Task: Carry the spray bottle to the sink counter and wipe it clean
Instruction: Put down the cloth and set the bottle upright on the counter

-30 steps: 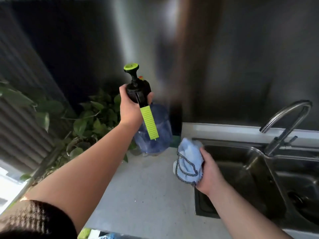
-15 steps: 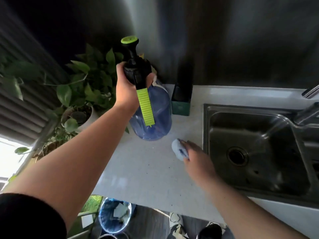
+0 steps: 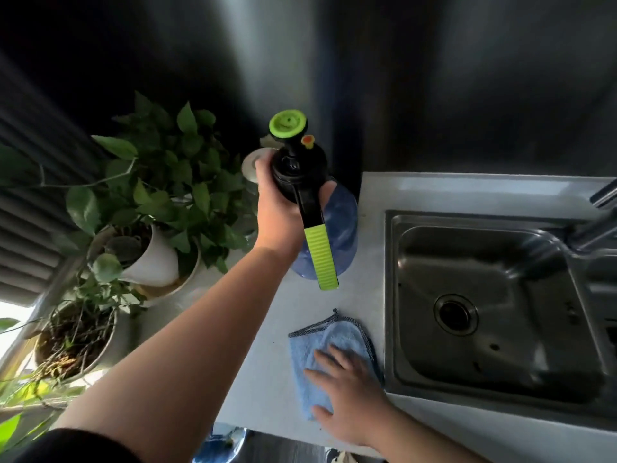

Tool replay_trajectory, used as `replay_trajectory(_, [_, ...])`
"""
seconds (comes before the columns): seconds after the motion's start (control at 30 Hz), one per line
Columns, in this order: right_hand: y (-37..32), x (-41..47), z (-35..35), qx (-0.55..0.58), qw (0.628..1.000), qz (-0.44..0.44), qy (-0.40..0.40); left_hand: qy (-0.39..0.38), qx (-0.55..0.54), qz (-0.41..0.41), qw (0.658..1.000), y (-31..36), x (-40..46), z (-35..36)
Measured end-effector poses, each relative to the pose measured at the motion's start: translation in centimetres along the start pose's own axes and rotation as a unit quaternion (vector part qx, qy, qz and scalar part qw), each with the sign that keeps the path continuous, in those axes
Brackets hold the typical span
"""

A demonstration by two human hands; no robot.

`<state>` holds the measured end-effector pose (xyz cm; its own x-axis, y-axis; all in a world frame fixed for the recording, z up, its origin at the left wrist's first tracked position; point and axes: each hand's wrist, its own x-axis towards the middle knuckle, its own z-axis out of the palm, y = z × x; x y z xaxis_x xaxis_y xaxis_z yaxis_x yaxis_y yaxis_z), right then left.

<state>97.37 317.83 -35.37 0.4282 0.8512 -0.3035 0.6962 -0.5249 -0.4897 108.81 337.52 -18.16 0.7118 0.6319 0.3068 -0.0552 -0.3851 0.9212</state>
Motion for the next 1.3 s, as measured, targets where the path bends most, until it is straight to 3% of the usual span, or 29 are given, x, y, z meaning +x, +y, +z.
replay_trajectory(0.07, [0.6, -0.1, -2.2, 0.09, 0.99, -0.001, 0.111, -0.013, -0.011, 0.024, 1.0, 0.1, -0.3, 1.0])
replay_trajectory(0.17, [2.4, -0.2, -6.3, 0.19, 0.938, 0.058, 0.284, -0.026, -0.027, 0.045, 0.998, 0.1, -1.1, 2.2])
replay_trajectory(0.27, [5.2, 0.0, -9.9, 0.234, 0.897, 0.15, 0.343, -0.046, -0.032, 0.019, 0.998, -0.7, -2.1, 3.1])
replay_trajectory(0.33, [6.3, 0.3, -11.9, 0.282, 0.874, 0.146, 0.367, -0.056, -0.022, -0.006, 0.998, -1.8, -3.0, 3.5])
replay_trajectory(0.43, [6.8, 1.4, -14.3, 0.32, 0.869, 0.087, 0.368, -0.065, -0.005, -0.048, 0.997, -3.6, -3.7, 3.9])
replay_trajectory(0.63, [6.3, 5.2, -16.8, 0.35, 0.886, 0.051, 0.3, -0.068, -0.008, -0.067, 0.995, -6.3, -3.9, 4.2])
replay_trajectory(0.73, [5.9, 6.1, -17.4, 0.309, 0.901, 0.041, 0.302, -0.092, -0.003, -0.047, 0.995, -6.8, -3.3, 3.8])
replay_trajectory(0.9, [5.4, 6.2, -16.1, 0.165, 0.941, 0.038, 0.294, -0.204, 0.054, -0.026, 0.977, -8.5, -2.5, 1.1])
replay_trajectory(1.0, [5.6, 7.4, -16.2, 0.141, 0.941, 0.061, 0.301, -0.189, 0.163, -0.018, 0.968, -9.0, -4.3, -0.2])
replay_trajectory(1.17, [5.4, 8.3, -16.5, 0.147, 0.955, 0.1, 0.236, -0.208, 0.173, 0.004, 0.963, -9.5, -4.8, -0.6])
replay_trajectory(1.3, [3.7, 6.6, -14.9, 0.04, 0.942, 0.126, 0.309, -0.235, 0.195, 0.043, 0.951, -11.0, -3.8, -1.7])
